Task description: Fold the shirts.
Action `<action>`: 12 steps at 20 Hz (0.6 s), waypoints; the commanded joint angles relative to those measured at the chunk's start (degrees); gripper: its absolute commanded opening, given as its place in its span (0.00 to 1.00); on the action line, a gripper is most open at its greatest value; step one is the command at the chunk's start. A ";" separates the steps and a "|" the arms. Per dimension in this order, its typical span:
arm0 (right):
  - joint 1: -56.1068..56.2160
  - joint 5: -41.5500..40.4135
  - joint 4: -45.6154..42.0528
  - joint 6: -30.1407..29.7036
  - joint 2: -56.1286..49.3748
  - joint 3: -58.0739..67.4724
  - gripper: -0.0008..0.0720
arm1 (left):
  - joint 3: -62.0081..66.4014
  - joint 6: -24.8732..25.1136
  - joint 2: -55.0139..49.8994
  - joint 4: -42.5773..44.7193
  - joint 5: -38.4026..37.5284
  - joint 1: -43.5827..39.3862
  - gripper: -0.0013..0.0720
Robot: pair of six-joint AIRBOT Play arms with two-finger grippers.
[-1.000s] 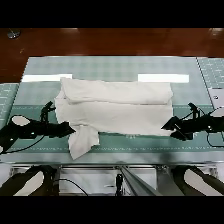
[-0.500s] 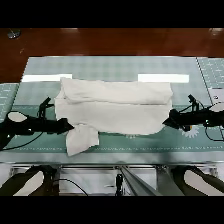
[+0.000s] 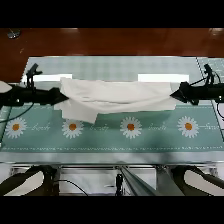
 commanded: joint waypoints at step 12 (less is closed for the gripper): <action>1.64 -7.28 3.56 -2.97 -23.39 18.16 0.05 | 28.28 -8.76 -29.88 2.05 -0.68 -0.52 0.04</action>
